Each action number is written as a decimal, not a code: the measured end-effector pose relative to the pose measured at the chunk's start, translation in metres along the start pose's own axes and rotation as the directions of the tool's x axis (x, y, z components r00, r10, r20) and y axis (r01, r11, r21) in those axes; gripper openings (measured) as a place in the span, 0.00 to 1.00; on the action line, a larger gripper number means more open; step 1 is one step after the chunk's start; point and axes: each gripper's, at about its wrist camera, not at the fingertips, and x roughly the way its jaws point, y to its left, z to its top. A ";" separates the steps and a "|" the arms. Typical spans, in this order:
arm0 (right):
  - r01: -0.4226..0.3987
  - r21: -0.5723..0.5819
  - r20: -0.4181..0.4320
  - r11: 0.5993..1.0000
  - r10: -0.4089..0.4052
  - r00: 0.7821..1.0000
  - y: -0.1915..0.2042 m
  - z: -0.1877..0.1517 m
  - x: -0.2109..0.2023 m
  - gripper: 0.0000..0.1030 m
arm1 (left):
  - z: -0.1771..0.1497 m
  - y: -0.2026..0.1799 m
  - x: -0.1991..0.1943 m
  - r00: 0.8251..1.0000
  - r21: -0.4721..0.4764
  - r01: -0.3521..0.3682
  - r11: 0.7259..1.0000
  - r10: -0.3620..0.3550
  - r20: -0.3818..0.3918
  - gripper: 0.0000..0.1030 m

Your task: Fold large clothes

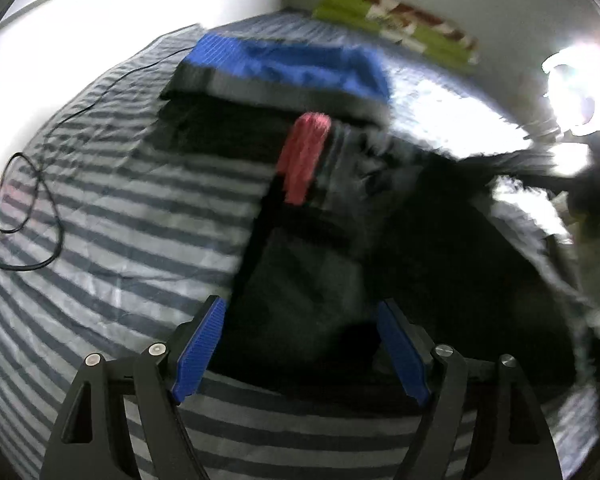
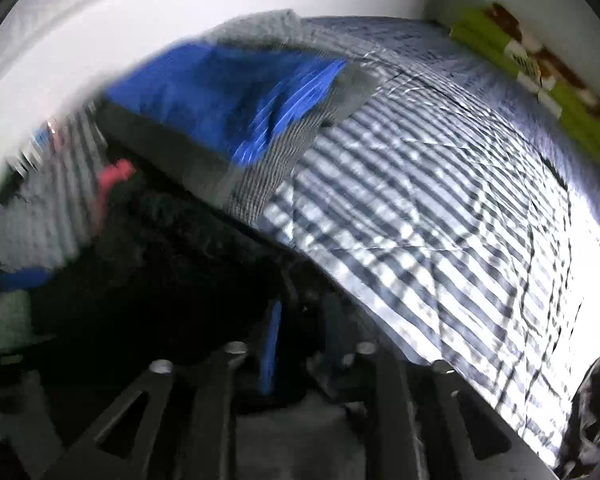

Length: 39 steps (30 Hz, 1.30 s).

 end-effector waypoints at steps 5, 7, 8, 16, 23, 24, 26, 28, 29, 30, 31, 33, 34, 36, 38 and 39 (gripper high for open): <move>-0.031 0.059 0.084 0.998 0.026 0.996 -0.073 -0.026 -0.068 0.35 | -0.003 0.003 0.009 0.999 0.001 -0.039 0.999 0.039 -0.021 0.77; -0.028 0.082 0.038 0.996 0.025 0.999 -0.094 -0.046 -0.074 0.36 | -0.003 0.001 0.011 0.999 0.008 -0.040 0.999 0.041 -0.021 0.77; -0.021 0.087 0.006 0.996 0.020 1.000 -0.104 -0.058 -0.073 0.36 | -0.002 -0.001 0.012 0.999 0.007 -0.040 0.999 0.040 -0.022 0.77; 0.054 -0.005 -0.175 0.999 -0.054 0.983 -0.136 -0.132 -0.052 0.40 | 0.002 -0.004 0.022 0.998 0.008 -0.054 0.999 0.054 -0.020 0.77; 0.005 0.035 -0.164 0.999 0.001 0.986 -0.140 -0.134 -0.039 0.48 | 0.004 -0.005 0.023 0.998 0.007 -0.058 0.998 0.058 -0.020 0.77; 0.006 0.022 -0.163 1.000 -0.002 0.987 -0.136 -0.135 -0.037 0.42 | 0.004 -0.006 0.024 0.998 0.009 -0.059 0.998 0.060 -0.019 0.77; 0.026 -0.020 -0.151 0.999 -0.029 0.988 -0.127 -0.137 -0.039 0.16 | 0.005 -0.006 0.024 0.998 0.012 -0.061 0.998 0.061 -0.018 0.77; 0.070 -0.044 -0.120 0.997 -0.075 0.990 -0.121 -0.135 -0.048 0.08 | 0.004 -0.006 0.024 0.998 0.013 -0.062 0.998 0.062 -0.018 0.77; 0.107 -0.046 -0.090 0.993 -0.111 0.990 -0.121 -0.133 -0.055 0.07 | 0.004 -0.006 0.024 0.998 0.014 -0.063 0.998 0.064 -0.017 0.77; 0.134 -0.027 -0.061 0.991 -0.136 0.989 -0.125 -0.130 -0.062 0.07 | 0.004 -0.006 0.024 0.998 0.014 -0.064 0.998 0.065 -0.017 0.78; 0.145 0.003 -0.036 0.989 -0.145 0.989 -0.131 -0.127 -0.067 0.07 | 0.004 -0.004 0.026 0.998 0.015 -0.064 0.998 0.065 -0.017 0.78; 0.230 0.038 0.004 0.973 -0.230 0.973 -0.141 -0.122 -0.068 0.07 | 0.004 -0.005 0.027 0.997 0.019 -0.071 0.997 0.072 -0.015 0.79; 0.267 0.041 -0.002 0.963 -0.267 0.964 -0.141 -0.121 -0.060 0.06 | 0.004 -0.006 0.028 0.997 0.026 -0.078 0.997 0.078 -0.014 0.79; 0.282 -0.011 -0.068 0.959 -0.282 0.957 -0.135 -0.123 -0.035 0.06 | 0.005 -0.005 0.028 0.997 0.018 -0.078 0.997 0.078 -0.014 0.79; 0.350 -0.107 -0.084 0.930 -0.360 0.929 -0.123 -0.125 -0.018 0.06 | 0.006 -0.004 0.028 0.997 0.006 -0.075 0.997 0.075 -0.007 0.79; 0.369 -0.120 -0.085 0.922 -0.380 0.921 -0.121 -0.123 -0.018 0.06 | 0.007 -0.004 0.028 0.997 0.009 -0.076 0.997 0.076 -0.007 0.79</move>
